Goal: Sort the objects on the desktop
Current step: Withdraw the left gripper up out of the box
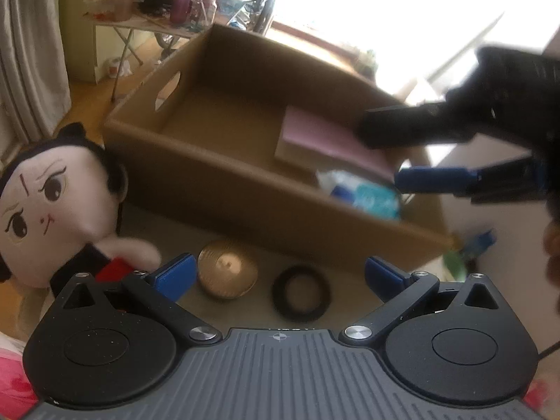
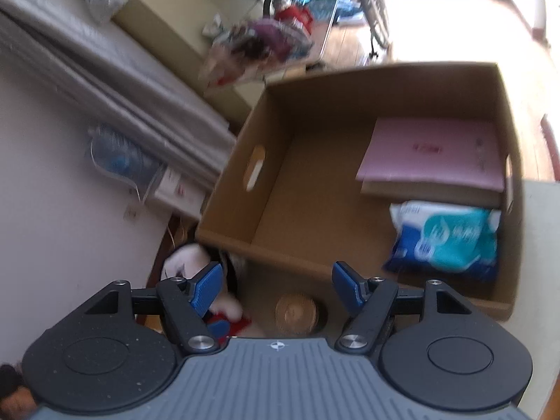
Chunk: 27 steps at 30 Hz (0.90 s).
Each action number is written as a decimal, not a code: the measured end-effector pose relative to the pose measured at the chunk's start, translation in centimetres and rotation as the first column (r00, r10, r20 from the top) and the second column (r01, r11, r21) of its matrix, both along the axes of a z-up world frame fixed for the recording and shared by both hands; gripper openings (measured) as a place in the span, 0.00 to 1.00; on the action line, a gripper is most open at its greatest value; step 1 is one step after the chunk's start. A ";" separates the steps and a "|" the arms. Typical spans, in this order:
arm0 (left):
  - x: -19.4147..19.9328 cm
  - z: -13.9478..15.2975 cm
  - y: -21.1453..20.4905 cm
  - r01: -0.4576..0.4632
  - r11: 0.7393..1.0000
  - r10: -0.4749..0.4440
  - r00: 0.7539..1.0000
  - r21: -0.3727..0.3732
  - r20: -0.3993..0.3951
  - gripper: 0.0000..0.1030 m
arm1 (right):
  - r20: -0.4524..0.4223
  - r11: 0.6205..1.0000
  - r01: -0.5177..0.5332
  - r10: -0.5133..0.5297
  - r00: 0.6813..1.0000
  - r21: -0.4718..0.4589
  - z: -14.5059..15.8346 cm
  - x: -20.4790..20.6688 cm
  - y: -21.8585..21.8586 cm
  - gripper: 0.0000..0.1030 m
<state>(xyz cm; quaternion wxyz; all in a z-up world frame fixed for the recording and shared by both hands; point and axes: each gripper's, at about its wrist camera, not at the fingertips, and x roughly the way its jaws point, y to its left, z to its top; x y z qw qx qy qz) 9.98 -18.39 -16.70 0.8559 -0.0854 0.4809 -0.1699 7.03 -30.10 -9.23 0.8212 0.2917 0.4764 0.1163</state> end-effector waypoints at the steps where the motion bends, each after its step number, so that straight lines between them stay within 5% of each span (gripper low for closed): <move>1: -0.2 -0.4 -0.1 0.008 1.000 -0.008 1.000 0.011 0.000 1.00 | -0.015 1.000 -0.017 0.017 1.000 -0.002 -0.4 -0.1 0.6 0.70; 11: 0.1 -3.8 -1.6 0.056 0.991 -0.058 0.998 0.123 0.016 0.95 | -0.157 0.995 -0.101 0.096 0.983 -0.022 -4.7 -0.2 3.4 0.63; 27: 3.3 -6.1 -1.7 0.057 0.977 -0.057 0.998 0.207 -0.003 0.76 | -0.198 0.989 -0.141 0.132 0.971 -0.035 -5.1 1.0 2.4 0.63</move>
